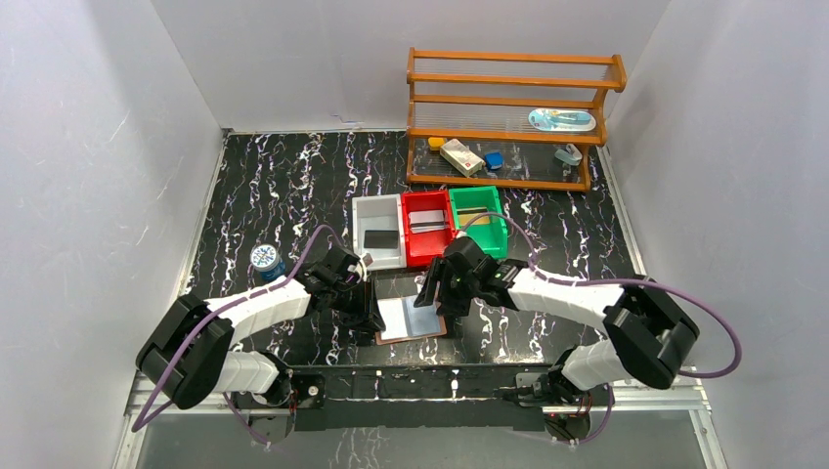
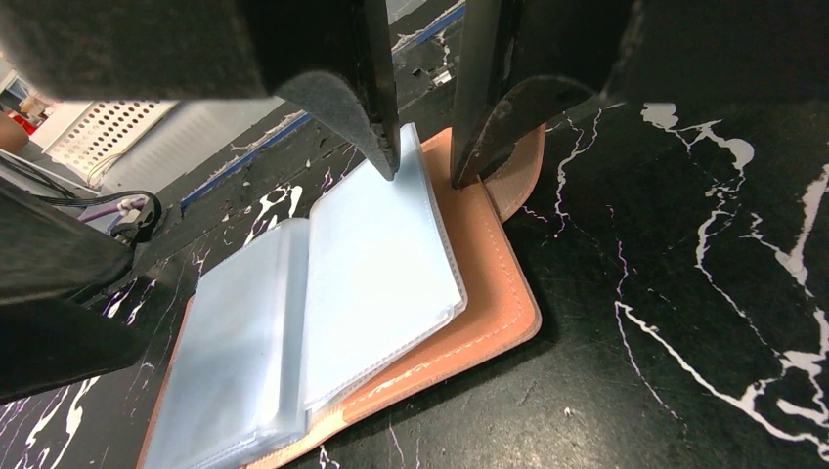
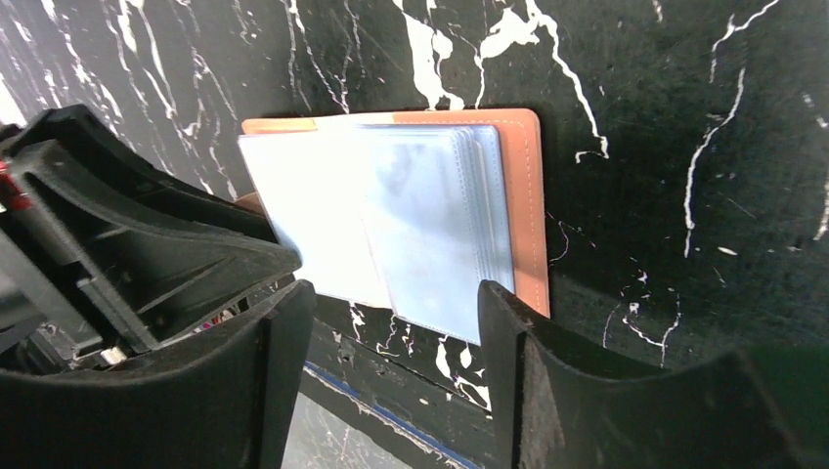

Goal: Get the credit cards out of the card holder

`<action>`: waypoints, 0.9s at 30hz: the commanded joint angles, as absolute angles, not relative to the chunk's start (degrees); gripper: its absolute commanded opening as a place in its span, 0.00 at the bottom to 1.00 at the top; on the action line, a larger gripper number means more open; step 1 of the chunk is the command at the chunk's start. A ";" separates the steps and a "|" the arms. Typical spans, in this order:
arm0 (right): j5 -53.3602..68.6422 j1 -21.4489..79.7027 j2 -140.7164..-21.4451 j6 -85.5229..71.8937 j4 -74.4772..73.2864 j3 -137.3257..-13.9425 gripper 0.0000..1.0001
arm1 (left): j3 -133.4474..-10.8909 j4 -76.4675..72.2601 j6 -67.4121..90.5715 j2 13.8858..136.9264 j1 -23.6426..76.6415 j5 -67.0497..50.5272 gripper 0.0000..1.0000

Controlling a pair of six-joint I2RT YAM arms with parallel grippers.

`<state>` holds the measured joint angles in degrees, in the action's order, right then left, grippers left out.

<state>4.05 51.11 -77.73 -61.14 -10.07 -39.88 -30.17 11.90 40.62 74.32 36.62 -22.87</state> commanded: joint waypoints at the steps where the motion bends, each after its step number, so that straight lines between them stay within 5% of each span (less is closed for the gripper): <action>1: 7.42 51.13 -80.65 -60.72 -8.25 -43.24 0.68 | -30.41 14.58 39.73 73.02 36.83 -22.21 0.25; 27: 10.30 51.50 -84.69 -59.56 -7.22 -45.20 0.60 | -31.15 14.67 39.03 74.69 36.85 -23.16 0.25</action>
<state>8.23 51.13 -84.93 -60.23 -10.07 -42.68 -30.17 12.27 40.01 74.30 36.62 -23.07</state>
